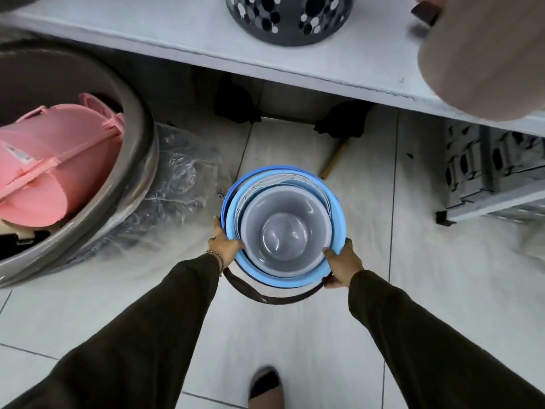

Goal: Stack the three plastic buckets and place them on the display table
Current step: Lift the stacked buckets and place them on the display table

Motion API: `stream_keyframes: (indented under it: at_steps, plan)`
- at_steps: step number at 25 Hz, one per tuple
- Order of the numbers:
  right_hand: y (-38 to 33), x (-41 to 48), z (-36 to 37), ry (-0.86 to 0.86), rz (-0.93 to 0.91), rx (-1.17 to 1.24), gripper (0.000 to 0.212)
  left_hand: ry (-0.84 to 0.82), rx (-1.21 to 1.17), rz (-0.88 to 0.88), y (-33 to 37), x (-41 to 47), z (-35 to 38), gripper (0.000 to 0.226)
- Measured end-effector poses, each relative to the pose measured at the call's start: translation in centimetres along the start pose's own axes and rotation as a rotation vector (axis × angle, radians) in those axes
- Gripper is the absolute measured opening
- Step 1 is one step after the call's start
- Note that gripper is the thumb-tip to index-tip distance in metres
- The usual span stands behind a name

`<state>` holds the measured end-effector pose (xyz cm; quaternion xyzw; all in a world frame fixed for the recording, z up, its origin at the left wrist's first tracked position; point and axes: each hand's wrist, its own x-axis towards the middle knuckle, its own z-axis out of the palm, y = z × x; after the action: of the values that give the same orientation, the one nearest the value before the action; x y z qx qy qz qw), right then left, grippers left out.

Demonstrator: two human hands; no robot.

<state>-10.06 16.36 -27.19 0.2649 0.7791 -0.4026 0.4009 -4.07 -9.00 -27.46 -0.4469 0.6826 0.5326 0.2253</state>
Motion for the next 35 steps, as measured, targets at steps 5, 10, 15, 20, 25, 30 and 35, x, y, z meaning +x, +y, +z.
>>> stream_keyframes:
  at_steps: [5, 10, 15, 20, 25, 30, 35]
  plan:
    - [4.6, -5.4, -1.2, 0.047, 0.020, 0.081, 0.042, -0.056, 0.139, 0.048, -1.2, -5.8, -0.1, 0.095]
    - [5.5, -15.1, -4.5, 0.119, -0.019, 0.127, 0.046, -0.088, 0.132, 0.147, 0.3, -15.6, -1.6, 0.090]
    - [1.8, -29.3, -8.7, 0.157, -0.121, 0.237, 0.045, -0.109, 0.071, 0.332, 6.1, -29.1, -7.4, 0.092]
    - [-6.1, -44.8, -14.6, 0.224, -0.314, 0.241, 0.034, -0.041, 0.103, 0.637, 14.3, -43.5, -14.9, 0.097]
    - [-14.1, -54.6, -20.2, 0.370, -0.540, 0.112, 0.046, 0.030, 0.046, 0.890, 23.0, -52.1, -20.6, 0.092]
    - [-25.3, -58.4, -24.6, 0.439, -0.747, 0.132, 0.043, 0.047, -0.053, 1.009, 33.5, -54.7, -25.0, 0.093]
    - [-37.1, -56.1, -26.5, 0.440, -0.884, 0.184, 0.038, 0.096, -0.082, 1.034, 43.9, -51.2, -28.2, 0.098]
